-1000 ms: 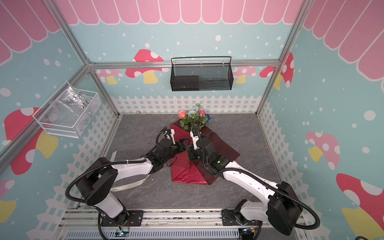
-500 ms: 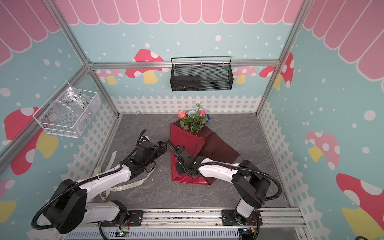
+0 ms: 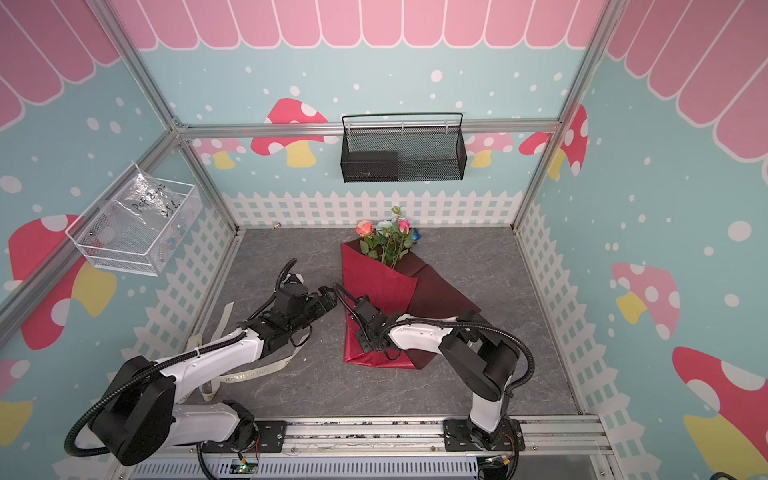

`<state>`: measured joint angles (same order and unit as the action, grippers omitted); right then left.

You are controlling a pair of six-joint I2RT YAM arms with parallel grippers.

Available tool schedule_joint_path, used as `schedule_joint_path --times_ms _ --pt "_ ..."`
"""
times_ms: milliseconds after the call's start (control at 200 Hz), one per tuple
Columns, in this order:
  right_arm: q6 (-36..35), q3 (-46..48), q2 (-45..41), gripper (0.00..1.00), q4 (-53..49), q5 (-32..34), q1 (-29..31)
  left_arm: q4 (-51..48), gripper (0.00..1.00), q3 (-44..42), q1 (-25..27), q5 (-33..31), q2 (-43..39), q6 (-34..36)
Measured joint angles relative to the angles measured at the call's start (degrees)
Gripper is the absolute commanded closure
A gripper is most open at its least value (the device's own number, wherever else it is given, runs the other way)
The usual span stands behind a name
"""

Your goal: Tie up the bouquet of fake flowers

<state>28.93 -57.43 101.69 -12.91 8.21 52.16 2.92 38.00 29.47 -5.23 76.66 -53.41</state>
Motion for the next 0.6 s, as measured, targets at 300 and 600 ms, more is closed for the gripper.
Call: schedule_joint_path --times_ms 300,600 --pt "0.1 0.4 -6.5 0.67 0.0 -0.1 -0.2 -5.4 0.27 13.3 0.0 3.8 12.0 5.8" --pt "0.6 1.6 -7.7 0.67 0.9 -0.9 -0.5 -12.2 0.52 23.3 -1.7 3.4 24.5 10.4"
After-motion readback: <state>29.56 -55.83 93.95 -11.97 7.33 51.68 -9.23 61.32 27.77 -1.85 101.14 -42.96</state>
